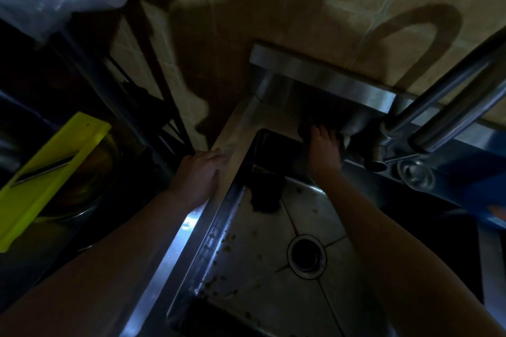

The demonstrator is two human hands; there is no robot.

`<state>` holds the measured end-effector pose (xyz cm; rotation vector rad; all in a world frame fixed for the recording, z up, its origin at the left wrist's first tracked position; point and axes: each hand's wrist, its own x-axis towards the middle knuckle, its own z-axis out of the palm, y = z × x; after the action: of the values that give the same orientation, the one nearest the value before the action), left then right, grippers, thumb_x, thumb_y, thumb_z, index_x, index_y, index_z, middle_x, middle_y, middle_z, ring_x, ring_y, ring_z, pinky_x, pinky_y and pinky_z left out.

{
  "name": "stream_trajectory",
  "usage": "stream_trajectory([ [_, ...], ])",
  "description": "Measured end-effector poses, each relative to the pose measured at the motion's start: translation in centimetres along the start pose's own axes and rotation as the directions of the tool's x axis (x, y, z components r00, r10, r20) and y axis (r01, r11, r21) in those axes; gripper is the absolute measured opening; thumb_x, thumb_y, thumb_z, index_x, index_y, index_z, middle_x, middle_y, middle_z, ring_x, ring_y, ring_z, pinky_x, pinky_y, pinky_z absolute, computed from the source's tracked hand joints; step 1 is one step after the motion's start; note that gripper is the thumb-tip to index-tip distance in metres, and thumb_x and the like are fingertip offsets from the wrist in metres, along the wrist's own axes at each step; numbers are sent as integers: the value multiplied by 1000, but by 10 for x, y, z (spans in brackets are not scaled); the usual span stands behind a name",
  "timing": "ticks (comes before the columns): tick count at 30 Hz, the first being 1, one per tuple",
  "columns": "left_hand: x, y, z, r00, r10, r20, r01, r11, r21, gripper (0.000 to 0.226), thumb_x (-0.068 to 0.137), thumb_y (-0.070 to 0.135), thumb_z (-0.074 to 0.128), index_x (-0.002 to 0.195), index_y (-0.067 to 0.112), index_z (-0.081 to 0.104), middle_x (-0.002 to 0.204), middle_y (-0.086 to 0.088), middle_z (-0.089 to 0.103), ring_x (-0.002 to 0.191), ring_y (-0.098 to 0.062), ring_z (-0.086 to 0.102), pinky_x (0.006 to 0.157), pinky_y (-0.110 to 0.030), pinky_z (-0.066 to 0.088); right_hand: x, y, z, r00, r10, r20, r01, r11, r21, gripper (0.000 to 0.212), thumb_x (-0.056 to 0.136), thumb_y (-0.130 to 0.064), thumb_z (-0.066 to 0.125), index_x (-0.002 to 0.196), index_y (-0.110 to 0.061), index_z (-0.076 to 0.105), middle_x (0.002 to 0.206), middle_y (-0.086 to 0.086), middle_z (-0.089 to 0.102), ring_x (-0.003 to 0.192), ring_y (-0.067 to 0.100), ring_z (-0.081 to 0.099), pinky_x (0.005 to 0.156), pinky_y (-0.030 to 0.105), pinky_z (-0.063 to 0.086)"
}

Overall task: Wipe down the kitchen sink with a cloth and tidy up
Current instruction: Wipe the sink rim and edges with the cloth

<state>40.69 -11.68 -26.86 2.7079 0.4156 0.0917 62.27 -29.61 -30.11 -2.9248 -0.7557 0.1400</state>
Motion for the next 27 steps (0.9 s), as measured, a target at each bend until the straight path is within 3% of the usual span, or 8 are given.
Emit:
stream_trajectory([
  [4, 1, -4, 0, 1000, 8, -29, -9, 999, -33, 43, 72, -5, 60, 113, 7, 66, 122, -16, 63, 102, -36, 64, 85, -48, 52, 20, -38, 9, 994, -105, 12, 104, 993, 52, 56, 89, -7, 45, 143, -10, 33, 150, 12, 34, 137, 35, 30, 115, 46, 21],
  [10, 4, -6, -1, 999, 37, -22, -37, 999, 29, 41, 67, 6, 51, 104, 6, 70, 108, -19, 69, 84, -36, 68, 70, -47, 57, 44, -87, 15, 953, -291, 79, 278, 950, 144, 58, 87, -6, 47, 143, -12, 34, 150, 11, 34, 139, 34, 29, 117, 46, 22],
  [15, 3, -5, -3, 997, 68, -24, -67, 997, 25, 38, 60, 3, 56, 94, 6, 72, 97, -18, 72, 70, -35, 69, 60, -41, 59, 34, -74, 13, 948, -304, 95, 289, 947, 142, 58, 88, -7, 44, 144, -15, 33, 154, 6, 29, 144, 30, 20, 118, 49, 18],
  [17, 3, -4, -4, 997, 72, -29, -71, 997, 13, 37, 61, 4, 55, 94, 7, 72, 99, -18, 72, 71, -35, 69, 61, -40, 59, 22, -56, 11, 964, -258, 71, 247, 960, 129, 58, 88, -9, 44, 144, -17, 34, 155, 3, 29, 145, 28, 18, 118, 50, 17],
  [20, 2, -5, -2, 998, 54, -29, -53, 998, 16, 42, 63, 6, 53, 101, 8, 71, 107, -17, 70, 79, -35, 70, 71, -39, 56, 9, -20, 5, 997, -77, 17, 74, 988, 136, 55, 90, -8, 44, 143, -20, 36, 154, 1, 30, 144, 26, 21, 118, 47, 18],
  [24, 1, -5, 1, 999, -3, -35, 2, 1000, -18, 43, 68, 6, 52, 107, 9, 69, 116, -15, 67, 92, -36, 67, 81, -39, 54, -1, 20, -3, 998, 50, 46, -56, 985, 165, 64, 84, -6, 57, 143, -17, 36, 154, 4, 30, 143, 30, 20, 117, 48, 18],
  [27, 1, -7, 4, 999, -35, -25, 34, 999, -38, 43, 72, -1, 60, 113, 9, 67, 122, -13, 64, 100, -34, 65, 88, -37, 50, -3, 15, -3, 989, 147, 15, -146, 954, 262, 56, 88, -7, 51, 142, -19, 39, 154, 2, 31, 145, 28, 16, 117, 52, 13],
])
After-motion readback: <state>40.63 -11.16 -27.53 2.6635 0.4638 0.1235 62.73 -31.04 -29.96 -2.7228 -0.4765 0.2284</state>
